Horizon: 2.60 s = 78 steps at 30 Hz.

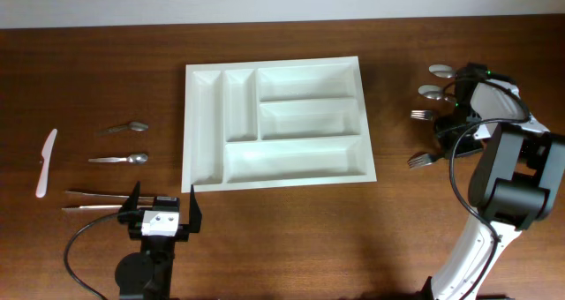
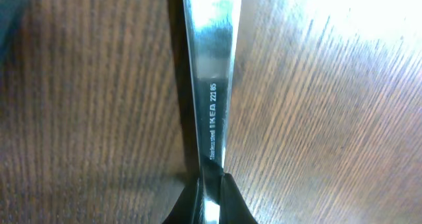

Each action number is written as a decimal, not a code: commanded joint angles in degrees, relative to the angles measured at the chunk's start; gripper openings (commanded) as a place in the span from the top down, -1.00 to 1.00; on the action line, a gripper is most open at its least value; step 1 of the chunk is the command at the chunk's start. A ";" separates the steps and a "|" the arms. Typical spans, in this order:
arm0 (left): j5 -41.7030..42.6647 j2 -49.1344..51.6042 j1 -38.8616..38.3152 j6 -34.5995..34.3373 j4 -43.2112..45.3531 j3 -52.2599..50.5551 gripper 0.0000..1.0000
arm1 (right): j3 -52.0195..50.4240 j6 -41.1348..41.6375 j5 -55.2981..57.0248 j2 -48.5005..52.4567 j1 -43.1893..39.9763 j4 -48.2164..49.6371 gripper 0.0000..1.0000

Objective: Pack container
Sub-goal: 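Close the right gripper on the fork handle and lift it, then carry the fork over the tray and release it inside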

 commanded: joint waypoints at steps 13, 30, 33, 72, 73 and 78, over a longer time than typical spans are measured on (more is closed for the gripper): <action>-0.20 -0.35 0.20 0.68 0.17 -0.42 -0.98 | 25.38 -17.59 1.53 1.16 7.93 -8.46 0.92; -0.20 -0.35 0.20 0.68 0.17 -0.42 -0.98 | 39.80 -32.98 -3.63 1.18 30.18 -10.08 0.92; -0.22 -0.35 0.20 0.70 0.17 -0.42 -0.98 | 39.80 -26.25 -3.63 1.18 32.48 -10.10 0.93; -0.20 -0.35 0.20 0.70 0.17 -0.42 -0.98 | 39.58 20.74 -5.99 4.85 35.45 -5.68 0.66; -0.20 -0.35 0.20 0.70 0.17 -0.42 -0.98 | 39.58 20.74 -5.99 4.85 35.45 -5.66 0.65; -0.22 -0.35 0.20 0.68 0.17 -0.42 -0.98 | 39.58 20.50 -6.01 4.85 35.34 -6.08 0.64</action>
